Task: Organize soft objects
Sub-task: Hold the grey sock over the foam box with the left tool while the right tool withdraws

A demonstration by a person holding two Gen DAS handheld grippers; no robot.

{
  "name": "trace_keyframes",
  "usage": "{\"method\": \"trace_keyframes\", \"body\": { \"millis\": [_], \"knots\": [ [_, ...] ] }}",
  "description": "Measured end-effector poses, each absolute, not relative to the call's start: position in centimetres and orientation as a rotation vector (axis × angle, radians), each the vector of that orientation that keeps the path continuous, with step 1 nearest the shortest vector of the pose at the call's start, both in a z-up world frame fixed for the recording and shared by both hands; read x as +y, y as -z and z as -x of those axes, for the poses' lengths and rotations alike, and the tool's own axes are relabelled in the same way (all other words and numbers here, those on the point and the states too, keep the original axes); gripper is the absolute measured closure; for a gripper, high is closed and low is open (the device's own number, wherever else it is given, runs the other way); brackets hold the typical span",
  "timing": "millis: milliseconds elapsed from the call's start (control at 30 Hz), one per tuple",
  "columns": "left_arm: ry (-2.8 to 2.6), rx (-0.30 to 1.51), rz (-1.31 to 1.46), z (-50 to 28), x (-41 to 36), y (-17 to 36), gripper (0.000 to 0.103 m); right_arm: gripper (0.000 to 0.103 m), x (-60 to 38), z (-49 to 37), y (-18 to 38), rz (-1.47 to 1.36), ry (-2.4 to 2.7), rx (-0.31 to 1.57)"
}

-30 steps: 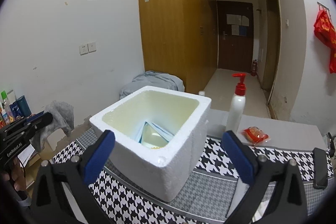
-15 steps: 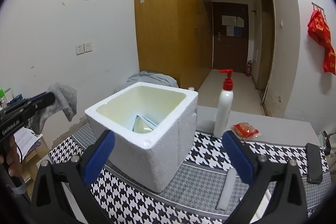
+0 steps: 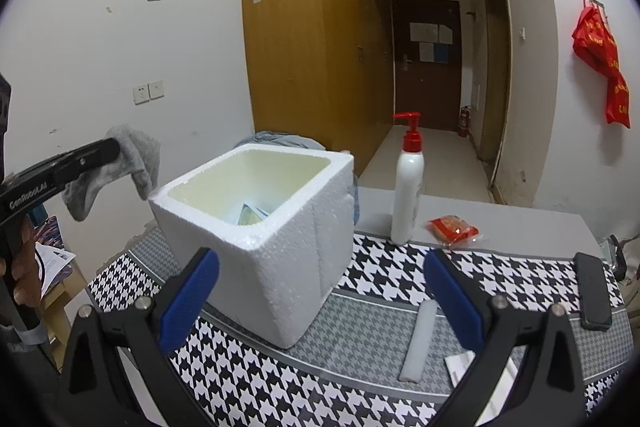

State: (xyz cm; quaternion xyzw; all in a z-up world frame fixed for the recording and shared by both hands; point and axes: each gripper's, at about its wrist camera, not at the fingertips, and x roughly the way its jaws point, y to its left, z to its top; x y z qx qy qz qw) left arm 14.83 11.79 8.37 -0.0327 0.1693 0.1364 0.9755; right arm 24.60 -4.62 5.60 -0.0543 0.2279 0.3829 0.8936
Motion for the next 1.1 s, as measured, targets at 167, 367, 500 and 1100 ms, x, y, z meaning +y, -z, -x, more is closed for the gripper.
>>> {"method": "trace_keyframes", "body": {
  "millis": [167,367,500,1100],
  "knots": [
    [-0.257,0.341,0.073,-15.8,11.9,-8.5,0.089,0.000,-5.5,-24.2,-5.3,0.119,-0.779,0.471],
    [-0.228,0.343,0.066,-17.3,11.7,-8.9,0.089,0.000,-6.6,-23.7,-4.8,0.113,-0.756,0.477],
    [-0.209,0.350,0.068,-18.3,11.4,-8.9,0.089,0.000,-7.2,-23.7,-4.5,0.105,-0.745,0.484],
    [-0.151,0.408,0.062,-22.9,9.9,-7.9,0.089,0.000,-10.9,-24.9,-3.6,0.073,-0.645,0.510]
  ]
}}
